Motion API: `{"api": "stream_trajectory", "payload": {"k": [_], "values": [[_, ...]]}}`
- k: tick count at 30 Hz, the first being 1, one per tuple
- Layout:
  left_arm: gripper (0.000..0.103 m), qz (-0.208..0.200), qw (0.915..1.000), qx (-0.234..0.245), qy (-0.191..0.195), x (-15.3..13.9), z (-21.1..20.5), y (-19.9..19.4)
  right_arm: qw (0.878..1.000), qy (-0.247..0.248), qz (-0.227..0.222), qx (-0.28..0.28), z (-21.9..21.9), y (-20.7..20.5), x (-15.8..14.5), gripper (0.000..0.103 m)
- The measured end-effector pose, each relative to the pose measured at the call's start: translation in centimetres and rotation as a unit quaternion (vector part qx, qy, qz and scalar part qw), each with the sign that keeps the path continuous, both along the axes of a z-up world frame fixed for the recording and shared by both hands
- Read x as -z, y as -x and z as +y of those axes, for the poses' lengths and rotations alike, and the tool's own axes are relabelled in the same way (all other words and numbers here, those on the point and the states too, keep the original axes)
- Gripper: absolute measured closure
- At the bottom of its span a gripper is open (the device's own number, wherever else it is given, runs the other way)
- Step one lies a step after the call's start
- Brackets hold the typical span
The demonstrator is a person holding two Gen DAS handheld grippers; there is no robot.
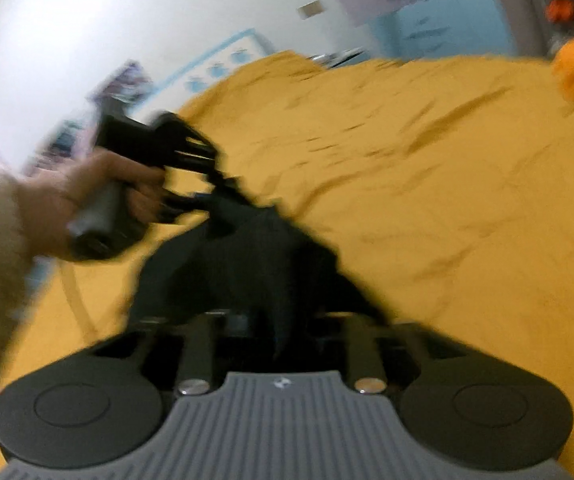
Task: Fold small clothes
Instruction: 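Lift and fold the sweatshirt over with both grippers, then lay it down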
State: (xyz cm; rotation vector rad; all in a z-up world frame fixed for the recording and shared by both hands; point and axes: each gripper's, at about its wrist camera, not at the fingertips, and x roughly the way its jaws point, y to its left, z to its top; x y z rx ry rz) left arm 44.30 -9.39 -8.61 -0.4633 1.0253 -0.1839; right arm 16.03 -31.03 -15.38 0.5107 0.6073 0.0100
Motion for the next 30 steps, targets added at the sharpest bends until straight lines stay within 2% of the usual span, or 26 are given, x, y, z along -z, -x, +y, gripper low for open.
{"api": "stream_trajectory", "payload": {"k": [3,6,8,12,14,15,16,17,19,21,23,25,27,30], "values": [[0.077,-0.047,0.9972,0.010,0.057,-2.6,0.5,0.6,0.998,0.051,0.004,0.022,0.1,0.6,-0.3,0.063],[0.074,-0.079,0.9938,0.037,0.068,-5.4,1.6,2.8,0.996,0.077,0.002,0.041,-0.7,1.5,-1.3,0.062],[0.067,-0.093,0.9917,0.056,0.070,-6.7,3.1,5.2,0.997,0.062,-0.009,0.042,-2.0,2.0,-2.2,0.061],[0.067,-0.094,0.9888,0.081,0.083,-8.1,7.7,11.6,0.998,0.009,-0.048,0.030,-5.3,1.9,-3.8,0.054],[0.067,-0.084,0.9883,0.078,0.101,-8.7,10.8,15.0,0.997,-0.019,-0.068,-0.025,-7.0,-0.5,-4.7,0.054],[0.066,-0.083,0.9869,0.076,0.116,-8.9,12.3,16.5,0.997,-0.019,-0.068,-0.025,-7.0,-0.5,-4.7,0.052],[0.062,-0.087,0.9850,0.074,0.130,-9.0,13.7,18.4,0.994,-0.026,-0.080,-0.072,-7.3,-2.5,-5.4,0.052],[0.052,-0.095,0.9828,0.069,0.142,-8.9,14.9,20.1,0.994,-0.026,-0.080,-0.072,-7.3,-2.5,-5.4,0.052],[0.036,-0.111,0.9782,0.067,0.162,-8.1,16.7,23.7,0.988,-0.022,-0.080,-0.128,-6.7,-5.8,-5.9,0.050],[0.036,-0.103,0.9768,0.054,0.180,-6.2,17.8,26.3,0.982,0.001,-0.082,-0.168,-5.5,-9.5,-6.0,0.050],[0.036,-0.088,0.9732,0.030,0.210,-3.5,18.7,27.8,0.979,0.015,-0.065,-0.191,-4.2,-14.2,-5.5,0.055],[0.037,-0.071,0.9692,0.000,0.236,-0.6,19.1,28.9,0.978,0.008,-0.022,-0.207,-3.4,-19.2,-4.5,0.068],[0.038,-0.056,0.9666,-0.008,0.250,1.6,19.1,29.5,0.976,-0.005,0.014,-0.219,-2.5,-22.7,-3.4,0.068],[0.039,-0.063,0.9690,-0.009,0.239,2.8,19.4,29.5,0.977,-0.005,0.054,-0.206,-1.3,-26.0,-1.8,0.063]]}}
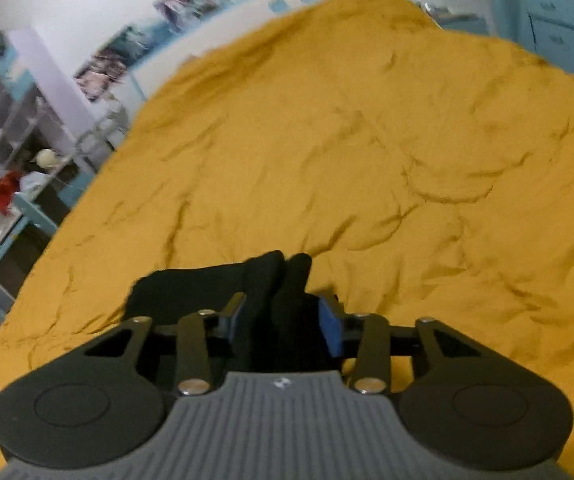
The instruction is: Fold small clothes
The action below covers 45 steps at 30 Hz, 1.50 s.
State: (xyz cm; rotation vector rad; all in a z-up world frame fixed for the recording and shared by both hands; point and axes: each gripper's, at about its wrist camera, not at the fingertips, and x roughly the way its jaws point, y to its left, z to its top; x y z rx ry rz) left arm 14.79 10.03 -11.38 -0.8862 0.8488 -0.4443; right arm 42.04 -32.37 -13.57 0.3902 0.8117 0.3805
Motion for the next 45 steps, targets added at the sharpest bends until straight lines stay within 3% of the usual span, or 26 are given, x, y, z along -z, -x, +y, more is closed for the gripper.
{"api": "stream_trajectory", "payload": {"k": [3,5,8,10,11,13,16,22,26,28,31,36,41,44,45], "values": [[0.042,-0.014,0.9998,0.015,-0.009,0.1,-0.2,-0.3,0.998,-0.031,0.045,-0.009,0.7,-1.8,1.7,0.063],[0.042,-0.021,0.9992,0.028,-0.018,-0.1,-0.6,-0.4,0.997,-0.042,0.060,0.009,0.5,-2.0,2.4,0.088],[0.041,-0.026,0.9985,0.039,-0.028,-0.2,-0.9,-0.3,0.996,-0.076,0.045,0.013,-0.5,-1.5,1.7,0.093],[0.042,-0.020,0.9984,0.046,-0.028,0.7,-1.2,0.1,0.997,-0.061,0.039,0.026,-0.3,-1.1,1.5,0.093],[0.042,-0.015,0.9985,0.046,-0.026,0.9,-1.2,0.1,0.997,-0.041,0.053,0.025,0.0,-1.4,2.4,0.092],[0.042,-0.009,0.9984,0.050,-0.025,1.1,-1.2,0.1,0.997,-0.004,0.073,0.015,0.4,-1.8,3.8,0.079],[0.042,-0.010,0.9981,0.052,-0.032,0.5,-1.0,0.4,0.997,-0.056,0.052,0.031,-1.6,0.2,2.6,0.066],[0.042,-0.045,0.9978,0.041,-0.025,-1.0,-1.4,1.0,0.995,-0.098,-0.029,0.011,-6.6,12.4,-3.2,0.058],[0.041,-0.056,0.9965,0.058,-0.020,-1.0,-2.6,0.2,0.994,-0.107,-0.023,-0.004,-6.7,18.4,-3.1,0.056],[0.041,-0.040,0.9966,0.058,-0.043,-0.4,-3.0,-0.2,0.993,-0.117,-0.004,-0.022,-6.4,20.0,-2.0,0.057],[0.048,-0.018,0.9947,0.054,-0.086,0.7,-3.2,-0.2,0.995,-0.100,0.024,-0.009,-5.9,21.4,0.3,0.059],[0.050,-0.025,0.9935,0.055,-0.097,1.3,-3.1,0.7,0.991,-0.128,0.029,0.005,-6.8,23.1,2.8,0.060],[0.049,-0.017,0.9949,0.053,-0.085,0.2,-2.5,1.3,0.991,-0.125,0.039,-0.002,-7.0,22.5,2.6,0.058],[0.038,-0.031,0.9968,0.011,-0.073,-1.2,-0.7,2.2,0.991,-0.135,0.023,-0.011,-7.6,22.0,0.8,0.045],[0.037,-0.028,0.9966,-0.005,-0.078,-1.3,-0.1,2.5,0.990,-0.140,0.016,-0.010,-8.0,22.1,0.4,0.037]]}}
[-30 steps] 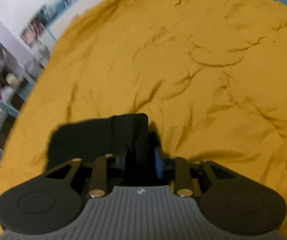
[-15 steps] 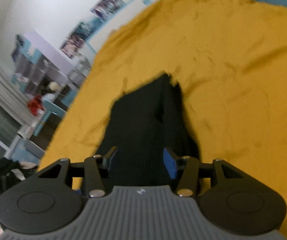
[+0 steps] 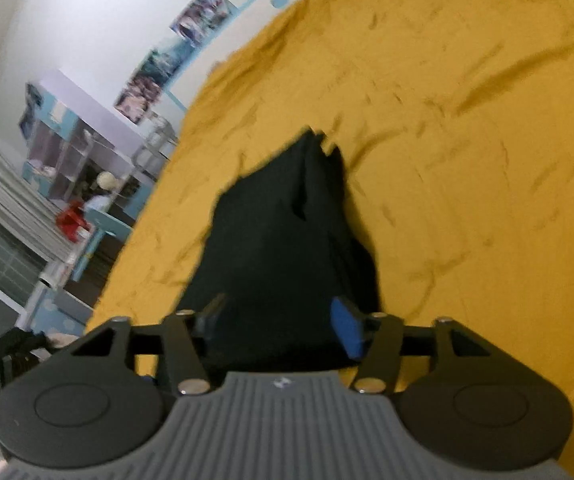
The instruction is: Fold small clothes
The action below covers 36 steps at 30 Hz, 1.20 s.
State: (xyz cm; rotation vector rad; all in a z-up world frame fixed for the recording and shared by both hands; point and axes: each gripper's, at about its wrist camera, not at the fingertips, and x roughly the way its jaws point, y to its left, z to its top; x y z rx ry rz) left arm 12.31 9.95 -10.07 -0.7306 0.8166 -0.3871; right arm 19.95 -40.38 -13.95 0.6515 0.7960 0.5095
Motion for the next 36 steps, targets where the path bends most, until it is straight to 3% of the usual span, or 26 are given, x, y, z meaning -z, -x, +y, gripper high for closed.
{"api": "stream_trajectory", "payload": {"k": [1,7,11,16,20,24,31,36], "values": [[0.037,0.006,0.9999,-0.010,-0.002,0.1,0.5,0.1,1.000,-0.001,-0.007,0.008,-0.3,-0.3,-0.4,0.031],[0.037,0.059,0.9977,-0.029,0.013,3.4,1.8,-0.5,0.999,0.021,0.013,0.042,-1.2,-1.3,0.6,0.031],[0.035,0.063,0.9972,-0.015,0.035,4.1,1.6,-1.6,0.998,0.024,0.041,0.034,-0.9,-1.5,2.5,0.032],[0.029,0.074,0.9939,0.012,0.081,4.6,0.6,-3.7,0.998,0.043,0.037,0.018,0.3,-1.9,2.7,0.031],[0.025,0.080,0.9949,0.029,0.055,4.9,-0.9,-4.9,0.998,0.050,0.028,0.020,0.4,-3.0,2.0,0.031],[0.021,0.084,0.9947,0.040,0.043,4.8,-1.5,-5.3,0.998,0.051,0.019,0.008,0.3,-6.7,1.5,0.030],[0.021,0.101,0.9928,0.046,0.044,4.9,-1.5,-5.8,0.995,-0.012,0.082,-0.053,-0.9,-16.6,3.9,0.028],[0.020,0.105,0.9920,0.054,0.045,5.0,-1.9,-6.5,0.990,-0.042,0.110,-0.075,-0.4,-21.0,6.2,0.027]]}}
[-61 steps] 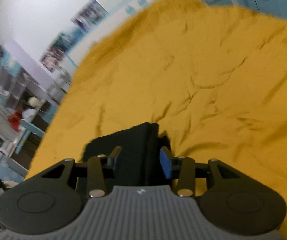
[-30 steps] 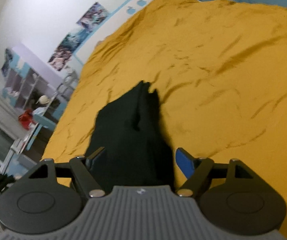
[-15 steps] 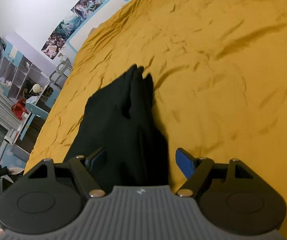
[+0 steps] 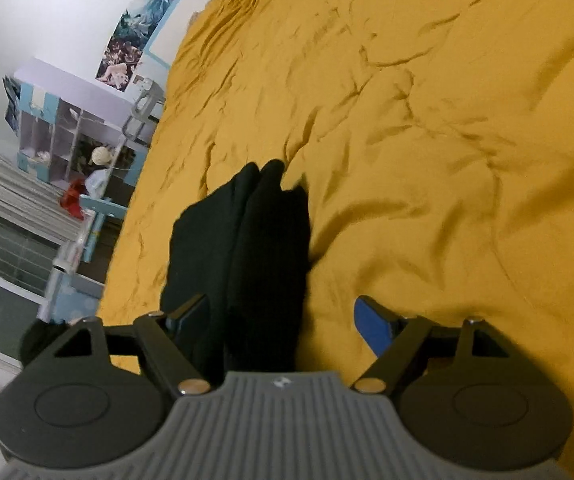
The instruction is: Fold small clothes
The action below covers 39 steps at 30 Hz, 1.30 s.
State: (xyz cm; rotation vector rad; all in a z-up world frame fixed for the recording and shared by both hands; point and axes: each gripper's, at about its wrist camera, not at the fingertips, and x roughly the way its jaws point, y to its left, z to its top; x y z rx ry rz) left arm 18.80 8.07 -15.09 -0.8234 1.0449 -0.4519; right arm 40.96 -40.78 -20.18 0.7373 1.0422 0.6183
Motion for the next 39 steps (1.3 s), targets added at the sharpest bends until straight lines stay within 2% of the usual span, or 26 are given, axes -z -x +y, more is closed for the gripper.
{"api": "stream_trajectory", "payload": {"k": [4,6,9,13,16,20,21,22,23,24,25,27,30,32,36,39], "values": [[0.019,0.006,0.9999,0.002,0.013,0.3,0.3,-0.1,0.999,-0.034,0.009,-0.029,1.5,-2.4,1.1,0.020],[0.019,0.012,0.9996,0.000,0.025,0.5,0.6,-0.2,0.998,-0.046,0.015,-0.047,2.8,-3.3,1.7,0.020],[0.019,0.016,0.9994,-0.001,0.031,0.9,0.5,-0.2,0.996,-0.052,0.028,-0.063,4.8,-4.7,2.5,0.020],[0.011,0.006,0.9996,0.005,0.026,1.1,-0.7,-0.1,0.994,-0.047,0.033,-0.090,7.3,-6.6,3.0,0.020],[0.005,0.003,0.9992,-0.009,0.038,1.6,-1.3,-0.1,0.993,-0.042,0.039,-0.104,8.6,-7.6,3.5,0.020],[0.006,0.010,0.9981,-0.022,0.056,1.7,-1.7,0.0,0.993,-0.054,0.032,-0.104,8.6,-7.7,3.9,0.020],[0.007,0.012,0.9979,-0.025,0.059,1.7,-1.6,0.0,0.993,-0.059,0.032,-0.094,8.4,-7.6,4.0,0.022],[0.014,0.013,0.9977,-0.030,0.059,1.7,-1.4,0.1,0.994,-0.058,0.029,-0.087,8.3,-7.4,3.9,0.030],[0.027,0.014,0.9977,-0.034,0.056,1.7,-1.3,0.3,0.995,-0.046,0.023,-0.087,8.4,-7.1,3.6,0.039],[0.036,0.015,0.9980,-0.039,0.047,1.5,-1.2,0.3,0.996,-0.024,0.013,-0.091,8.6,-6.8,3.2,0.059],[0.052,0.019,0.9979,-0.049,0.039,1.4,-1.4,0.1,0.995,-0.003,0.004,-0.098,8.6,-6.6,3.0,0.067],[0.059,0.020,0.9970,-0.065,0.037,1.3,-1.5,0.3,0.996,-0.011,-0.004,-0.093,8.3,-6.3,2.7,0.075],[0.069,0.002,0.9971,-0.071,0.028,0.3,-1.7,0.6,0.996,-0.012,-0.032,-0.082,8.3,-5.6,1.5,0.077],[0.075,-0.023,0.9966,-0.069,0.040,-0.9,-1.4,0.9,0.996,-0.005,-0.045,-0.077,8.6,-5.1,0.1,0.078],[0.076,-0.065,0.9928,-0.067,0.074,-3.3,-0.4,1.2,0.994,0.007,-0.078,-0.077,9.3,-4.2,-3.3,0.082],[0.077,-0.089,0.9899,-0.071,0.084,-4.6,0.8,1.6,0.989,-0.042,-0.112,-0.082,9.8,-3.1,-6.6,0.082]]}}
